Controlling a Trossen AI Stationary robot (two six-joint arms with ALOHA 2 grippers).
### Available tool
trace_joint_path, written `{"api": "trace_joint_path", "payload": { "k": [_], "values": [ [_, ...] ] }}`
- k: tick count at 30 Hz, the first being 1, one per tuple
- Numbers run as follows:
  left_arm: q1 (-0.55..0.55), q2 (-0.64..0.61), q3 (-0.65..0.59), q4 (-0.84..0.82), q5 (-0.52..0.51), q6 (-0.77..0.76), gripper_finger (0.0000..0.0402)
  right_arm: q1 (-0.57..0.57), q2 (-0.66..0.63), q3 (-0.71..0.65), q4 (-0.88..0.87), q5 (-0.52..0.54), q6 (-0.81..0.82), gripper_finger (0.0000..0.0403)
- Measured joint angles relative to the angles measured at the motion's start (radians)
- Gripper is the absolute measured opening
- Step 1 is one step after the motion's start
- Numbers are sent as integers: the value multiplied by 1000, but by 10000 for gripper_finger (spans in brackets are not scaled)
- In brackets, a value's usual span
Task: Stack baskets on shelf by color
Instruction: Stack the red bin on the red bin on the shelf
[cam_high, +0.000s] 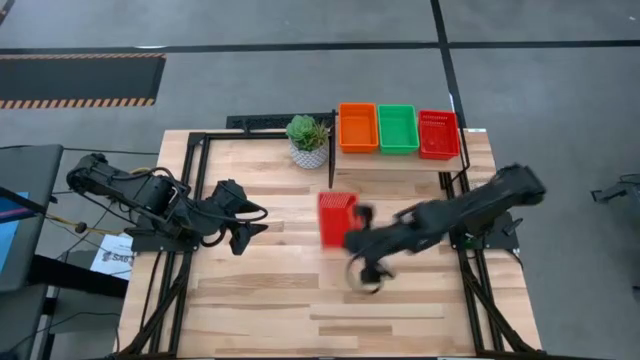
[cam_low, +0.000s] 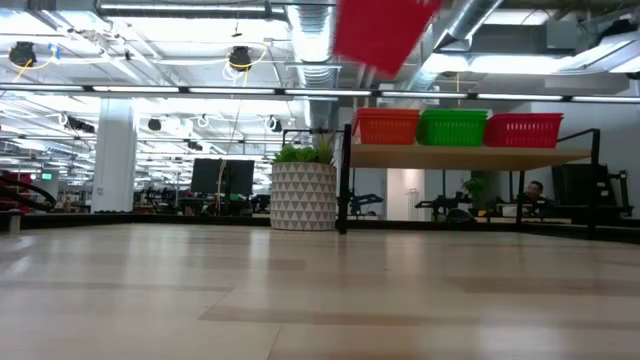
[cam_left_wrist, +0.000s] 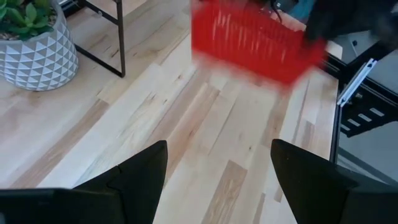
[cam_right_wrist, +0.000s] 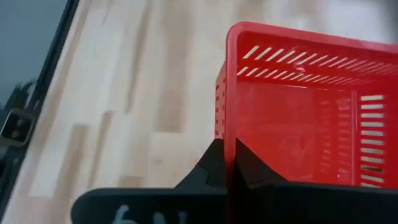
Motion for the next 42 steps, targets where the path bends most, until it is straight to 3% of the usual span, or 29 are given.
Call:
{"api": "trace_joint_path", "payload": {
  "k": [8,14,29,37,42],
  "values": [
    [0,0,0,0,-33,-10,274,-18,-342,13,-472,324,16,3],
    [1,0,0,0,-87,-20,274,-82,-491,-17,-789,441,102,3],
    [15,0,-2,0,-243,-22,274,-393,-758,-340,-731,467,-165,3],
    [63,0,-2,1,-243,-22,274,-480,-822,-383,-640,443,-334,3],
    [84,0,-2,1,-241,-22,274,-550,-818,-383,-522,366,-484,3]
  ]
}}
